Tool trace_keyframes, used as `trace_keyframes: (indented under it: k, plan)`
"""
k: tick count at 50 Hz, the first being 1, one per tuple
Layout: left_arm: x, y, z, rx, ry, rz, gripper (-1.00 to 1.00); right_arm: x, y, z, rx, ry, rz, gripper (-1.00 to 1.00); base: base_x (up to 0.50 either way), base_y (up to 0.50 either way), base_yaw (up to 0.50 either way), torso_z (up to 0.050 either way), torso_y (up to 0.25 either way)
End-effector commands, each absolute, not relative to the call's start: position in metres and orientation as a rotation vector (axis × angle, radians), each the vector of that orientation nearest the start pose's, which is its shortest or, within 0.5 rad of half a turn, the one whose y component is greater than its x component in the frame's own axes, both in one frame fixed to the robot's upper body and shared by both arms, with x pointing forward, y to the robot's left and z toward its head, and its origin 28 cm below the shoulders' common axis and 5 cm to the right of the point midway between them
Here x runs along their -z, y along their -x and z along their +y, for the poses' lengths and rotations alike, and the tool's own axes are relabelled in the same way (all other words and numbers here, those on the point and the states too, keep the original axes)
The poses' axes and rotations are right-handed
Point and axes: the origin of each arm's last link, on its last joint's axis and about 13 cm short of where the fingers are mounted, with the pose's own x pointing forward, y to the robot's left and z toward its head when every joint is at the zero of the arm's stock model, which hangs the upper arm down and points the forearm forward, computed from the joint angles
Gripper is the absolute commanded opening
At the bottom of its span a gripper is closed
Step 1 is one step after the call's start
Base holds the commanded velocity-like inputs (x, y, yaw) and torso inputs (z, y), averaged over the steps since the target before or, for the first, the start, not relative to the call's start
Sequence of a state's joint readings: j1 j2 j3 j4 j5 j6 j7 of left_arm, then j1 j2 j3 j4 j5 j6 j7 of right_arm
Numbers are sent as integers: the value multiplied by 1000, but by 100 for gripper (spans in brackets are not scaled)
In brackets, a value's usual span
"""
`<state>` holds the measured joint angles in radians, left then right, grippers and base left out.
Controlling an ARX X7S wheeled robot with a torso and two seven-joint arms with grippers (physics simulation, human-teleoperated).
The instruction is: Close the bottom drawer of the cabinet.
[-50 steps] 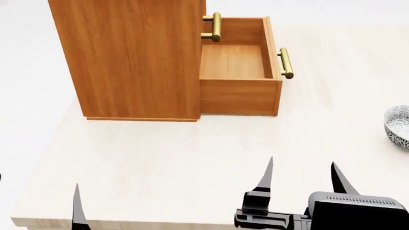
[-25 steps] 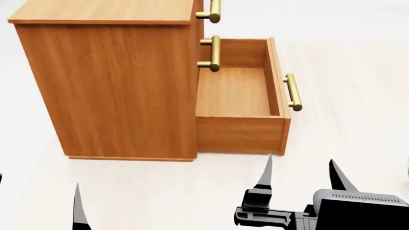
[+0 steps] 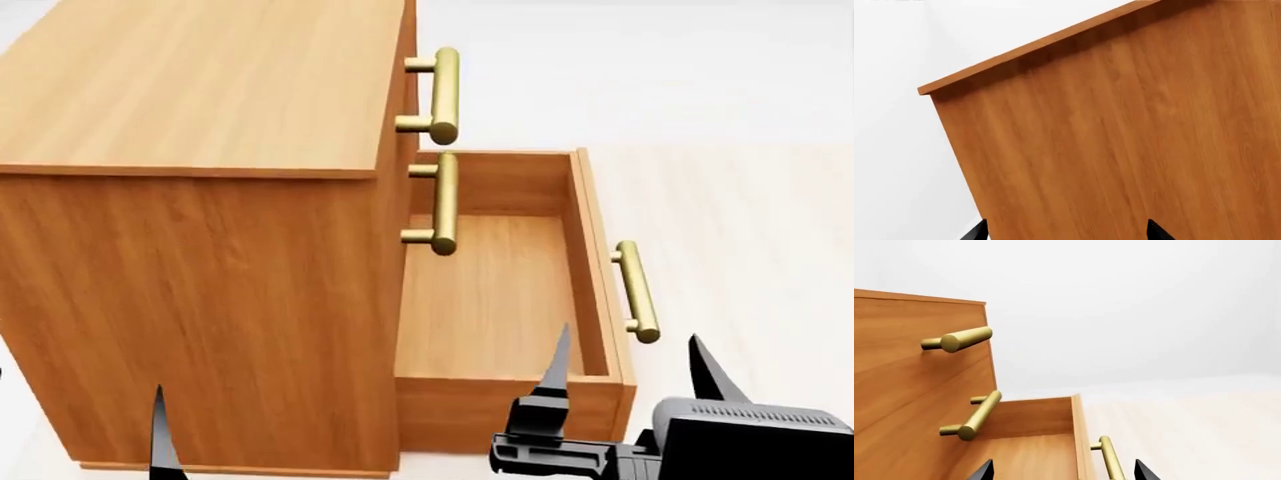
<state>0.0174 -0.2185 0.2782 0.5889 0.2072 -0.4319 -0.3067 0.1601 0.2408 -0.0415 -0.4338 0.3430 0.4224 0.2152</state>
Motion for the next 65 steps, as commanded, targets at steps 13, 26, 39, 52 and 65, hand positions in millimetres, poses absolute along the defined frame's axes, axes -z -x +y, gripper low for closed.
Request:
trace_keyframes:
  k: [13, 26, 39, 52, 65]
  plan:
    - [-99, -186, 200, -82, -304, -202, 100, -179, -233, -131, 121, 75, -203, 100, 0, 0, 0, 0, 0]
    - [-98, -186, 199, -76, -301, -200, 100, -239, -266, -169, 206, 194, -242, 100, 0, 0, 0, 0, 0]
    - [-96, -186, 200, -78, -302, -195, 100, -227, -293, -203, 201, 196, -164, 100, 0, 0, 0, 0, 0]
    - [-96, -186, 199, -73, -306, -194, 100, -184, -300, -230, 242, 226, -62, 100, 0, 0, 0, 0, 0]
    - [-97, -186, 199, -74, -308, -197, 100, -143, -294, -236, 199, 211, -6, 100, 0, 0, 0, 0, 0]
